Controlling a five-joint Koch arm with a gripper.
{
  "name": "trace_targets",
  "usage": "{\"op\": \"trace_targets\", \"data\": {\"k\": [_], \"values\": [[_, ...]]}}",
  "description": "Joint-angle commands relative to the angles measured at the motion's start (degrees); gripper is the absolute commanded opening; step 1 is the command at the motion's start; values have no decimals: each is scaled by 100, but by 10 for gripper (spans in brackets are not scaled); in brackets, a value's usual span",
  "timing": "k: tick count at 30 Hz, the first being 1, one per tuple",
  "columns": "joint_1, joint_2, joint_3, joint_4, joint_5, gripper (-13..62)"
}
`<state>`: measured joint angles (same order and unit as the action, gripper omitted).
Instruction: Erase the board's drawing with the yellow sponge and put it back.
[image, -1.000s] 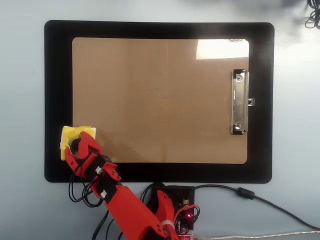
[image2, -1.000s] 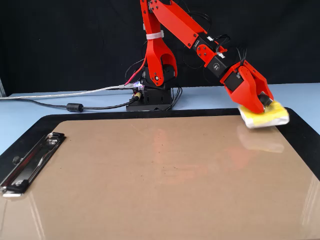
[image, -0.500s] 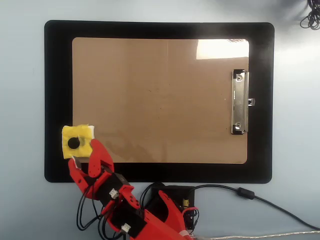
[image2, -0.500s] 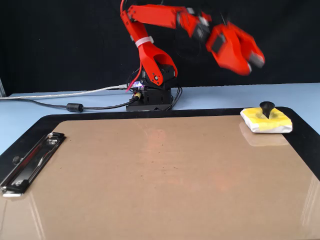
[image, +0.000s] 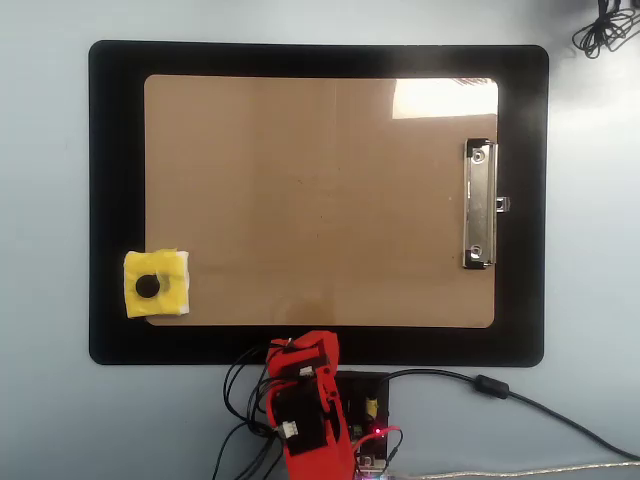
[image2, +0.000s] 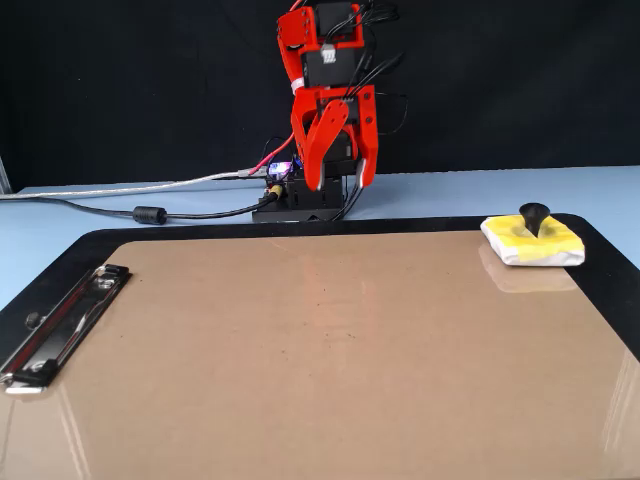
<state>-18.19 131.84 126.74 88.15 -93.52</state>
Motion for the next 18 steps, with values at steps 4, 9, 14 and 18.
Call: {"op": "trace_targets", "data": {"k": [4, 9, 14, 18], "values": [[712, 290, 492, 18, -44, 337], [1204, 299, 1195, 9, -26, 337], [1248, 299, 1441, 123, -18, 338], [1239, 290, 1441, 439, 9, 345]]}}
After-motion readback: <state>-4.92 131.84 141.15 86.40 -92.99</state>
